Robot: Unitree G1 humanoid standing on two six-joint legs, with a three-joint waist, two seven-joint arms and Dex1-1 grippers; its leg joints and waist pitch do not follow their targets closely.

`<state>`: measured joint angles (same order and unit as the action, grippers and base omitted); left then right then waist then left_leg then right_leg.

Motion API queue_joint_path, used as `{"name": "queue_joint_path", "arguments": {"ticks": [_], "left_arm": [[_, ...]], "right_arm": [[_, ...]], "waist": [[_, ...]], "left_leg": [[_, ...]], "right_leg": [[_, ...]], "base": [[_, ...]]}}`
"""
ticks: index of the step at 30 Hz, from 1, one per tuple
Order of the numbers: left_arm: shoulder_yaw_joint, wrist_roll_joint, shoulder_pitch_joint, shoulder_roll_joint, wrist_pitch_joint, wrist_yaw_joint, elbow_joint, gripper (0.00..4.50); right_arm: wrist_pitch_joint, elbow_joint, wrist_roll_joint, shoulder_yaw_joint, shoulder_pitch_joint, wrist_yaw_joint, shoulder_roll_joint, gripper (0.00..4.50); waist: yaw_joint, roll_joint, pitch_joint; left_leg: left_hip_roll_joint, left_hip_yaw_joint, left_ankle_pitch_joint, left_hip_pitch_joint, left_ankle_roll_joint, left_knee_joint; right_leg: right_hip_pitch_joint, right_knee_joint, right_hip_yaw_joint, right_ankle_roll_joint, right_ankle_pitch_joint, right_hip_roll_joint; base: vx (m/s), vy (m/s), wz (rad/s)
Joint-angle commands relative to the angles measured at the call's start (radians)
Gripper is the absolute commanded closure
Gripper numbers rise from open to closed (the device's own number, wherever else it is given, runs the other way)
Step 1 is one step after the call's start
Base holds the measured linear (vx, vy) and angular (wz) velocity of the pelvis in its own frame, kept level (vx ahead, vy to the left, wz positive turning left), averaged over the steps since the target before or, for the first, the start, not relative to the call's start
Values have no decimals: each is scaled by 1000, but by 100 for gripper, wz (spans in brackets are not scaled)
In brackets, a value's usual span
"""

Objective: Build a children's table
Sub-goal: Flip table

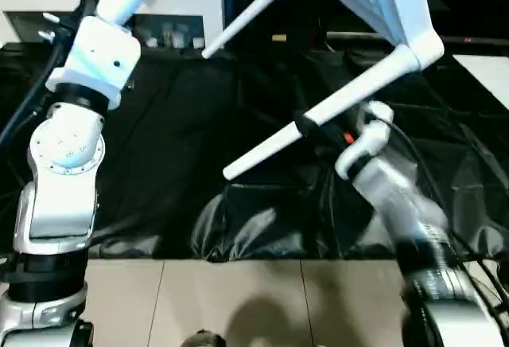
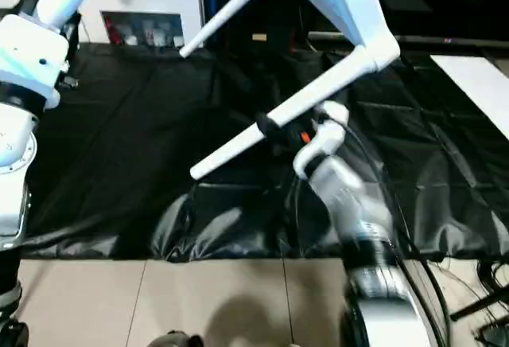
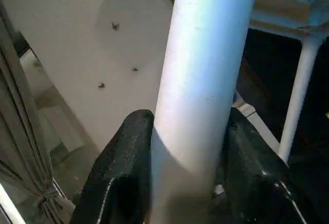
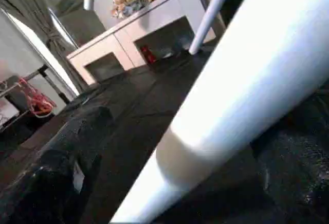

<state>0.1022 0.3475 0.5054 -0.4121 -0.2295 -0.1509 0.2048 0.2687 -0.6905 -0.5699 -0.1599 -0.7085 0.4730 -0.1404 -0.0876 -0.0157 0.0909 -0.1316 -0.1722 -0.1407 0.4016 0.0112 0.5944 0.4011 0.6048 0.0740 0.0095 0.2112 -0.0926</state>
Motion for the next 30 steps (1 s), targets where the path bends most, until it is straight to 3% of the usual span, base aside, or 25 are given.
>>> {"name": "queue_joint_path", "arguments": {"ticks": [1, 2, 3, 4, 5, 6, 7, 8, 9, 10, 11, 13, 14, 15, 16, 18, 24, 30], "left_arm": [[-47, -40, -50, 26, -50, -50, -44, 280], [-45, -40, -52, 25, -52, -52, -41, 280], [-45, -40, -52, 25, -52, -52, -41, 280], [-45, -38, -54, 23, -55, -54, -38, 280], [-44, -37, -58, 21, -59, -56, -33, 281], [-43, -37, -61, 20, -61, -58, -29, 281], [-41, -37, -65, 19, -65, -60, -24, 282], [-39, -38, -69, 17, -70, -62, -18, 282], [-37, -40, -74, 15, -75, -66, -11, 282], [-36, -40, -75, 14, -76, -67, -10, 282], [-35, -41, -78, 12, -78, -70, -6, 283], [-35, -41, -78, 12, -78, -70, -6, 283], [-34, -41, -80, 11, -81, -72, -4, 283], [-35, -42, -80, 10, -83, -74, -2, 284], [-35, -43, -82, 8, -89, -76, 1, 284], [-35, -43, -84, 7, -93, -77, 2, 286], [-32, -43, -86, 8, -101, -78, 3, 288], [-32, -42, -84, 10, -103, -77, -1, 291]], "right_arm": [[-43, -94, 18, -31, -46, 9, -11, 30], [-53, -123, 18, -37, -63, 8, -11, 40], [-53, -123, 18, -37, -63, 8, -11, 50], [-57, -151, 8, -49, -82, 16, -9, 62], [-67, -183, 2, -62, -102, 25, -6, 69], [-67, -194, -7, -71, -111, 35, -3, 74], [-68, -215, -21, -86, -127, 53, 2, 81], [-70, -234, -34, -100, -143, 77, 8, 92], [-67, -242, -45, -107, -151, 102, 13, 102], [-67, -244, -48, -108, -153, 108, 14, 110], [-76, -263, -49, -110, -164, 129, 15, 117], [-78, -266, -48, -110, -165, 132, 15, 126], [-80, -270, -50, -110, -171, 146, 15, 145], [-87, -279, -49, -113, -180, 161, 16, 150], [-101, -302, -45, -121, -198, 189, 16, 150], [-107, -307, -46, -128, -211, 206, 17, 180], [-111, -282, -36, -127, -227, 263, 14, 227], [-121, -269, -20, -116, -236, 292, 4, 276]], "waist": [[12, -1, -34], [7, -5, -34], [4, -5, -35], [-2, 0, -40], [-6, 19, -43], [-7, 27, -41], [-11, 36, -29], [-16, 30, -30], [-10, 8, -28], [-10, 8, -28], [-3, -2, -35], [-4, 0, -30], [-9, 4, -26], [-9, 4, -26], [-11, 5, -23], [-12, 4, -23], [-19, 5, -20], [-22, 5, -15]], "left_leg": [[-86, 72, -910, -63, -163, -109], [-89, 62, -952, -50, -171, -139], [-90, 53, -955, -43, -171, -149], [-88, 39, -932, -41, -164, -160], [-73, 39, -832, -70, -143, -116], [-63, 44, -757, -97, -113, -67], [-61, 59, -539, -71, -42, -37], [-71, 65, -460, -48, -26, -50], [-97, 65, -516, -27, -53, -106], [-97, 65, -516, -27, -53, -106], [-108, 72, -694, -37, -118, -131], [-102, 65, -771, -48, -140, -135], [-91, 58, -778, -66, -133, -114], [-91, 58, -778, -66, -133, -114], [-92, 61, -743, -62, -111, -108], [-96, 63, -724, -52, -110, -117], [-99, 59, -684, -50, -108, -118], [-100, 59, -709, -55, -113, -119]], "right_leg": [[21, -102, -22, -71, 612, -63], [10, -74, -16, -84, 562, -45], [6, -62, -16, -90, 545, -41], [2, -43, -25, -106, 523, -42], [29, -90, -50, -103, 596, -85], [52, -138, -55, -94, 670, -117], [19, -159, -69, -78, 748, -159], [-10, -152, -65, -82, 729, -161], [-19, -112, -25, -92, 565, -90], [-19, -112, -25, -92, 565, -90], [-14, -79, -19, -120, 392, -67], [-1, -79, -25, -138, 376, -70], [14, -103, -33, -141, 455, -94], [14, -103, -33, -141, 455, -94], [7, -114, -34, -129, 511, -105], [-1, -105, -34, -128, 497, -101], [2, -104, -40, -145, 463, -104], [7, -108, -41, -138, 489, -103]], "base": [[0, 0, 0], [0, 0, 0], [0, 0, 0], [0, 0, 0], [0, 0, 0], [0, 0, 0], [0, 0, 0], [55, 26, -18], [55, 26, -18], [62, 36, -16], [0, 0, 0], [0, 0, 0], [0, 0, 0], [0, 0, 0], [0, 0, 0], [0, 0, 0], [0, 0, 0], [0, 0, 0]]}}
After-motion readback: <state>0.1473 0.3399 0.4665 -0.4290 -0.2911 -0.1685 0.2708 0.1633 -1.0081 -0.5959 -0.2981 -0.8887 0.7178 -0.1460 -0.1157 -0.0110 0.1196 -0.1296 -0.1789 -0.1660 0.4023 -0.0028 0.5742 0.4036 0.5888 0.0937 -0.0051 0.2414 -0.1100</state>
